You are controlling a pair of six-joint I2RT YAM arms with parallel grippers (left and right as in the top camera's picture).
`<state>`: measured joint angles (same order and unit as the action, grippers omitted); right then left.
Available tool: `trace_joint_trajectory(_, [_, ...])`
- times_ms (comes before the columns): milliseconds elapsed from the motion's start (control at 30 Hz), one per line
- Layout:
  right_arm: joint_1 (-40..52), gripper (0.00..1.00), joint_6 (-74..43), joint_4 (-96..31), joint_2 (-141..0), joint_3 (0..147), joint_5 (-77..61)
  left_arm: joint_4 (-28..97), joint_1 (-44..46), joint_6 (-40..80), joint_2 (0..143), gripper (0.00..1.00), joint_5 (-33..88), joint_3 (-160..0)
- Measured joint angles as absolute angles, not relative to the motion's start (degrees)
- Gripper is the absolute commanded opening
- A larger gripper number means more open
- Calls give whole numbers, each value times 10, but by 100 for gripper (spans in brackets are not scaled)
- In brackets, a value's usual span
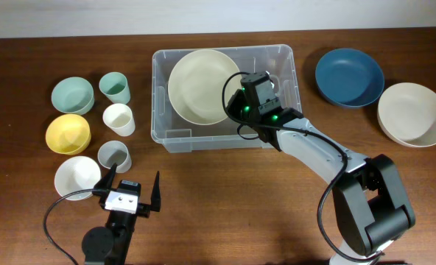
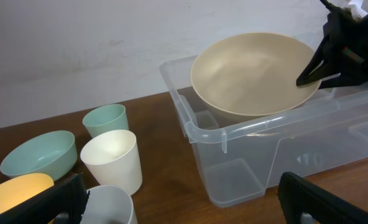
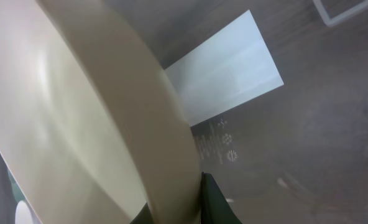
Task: Pack container
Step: 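Lower the cream bowl into the bin and open the right gripper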
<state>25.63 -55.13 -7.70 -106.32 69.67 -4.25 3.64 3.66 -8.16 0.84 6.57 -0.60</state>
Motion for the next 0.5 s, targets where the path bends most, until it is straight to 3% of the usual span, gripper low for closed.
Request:
trace_joint_trajectory(267, [256,12,-559,-86,-1063,696,-88,36,37,-82,8,100,66,-6])
trace_joint_trajectory(500, [256,21,-573,-91,-1063,697,-107,36,37,-82,8,100,66,-6])
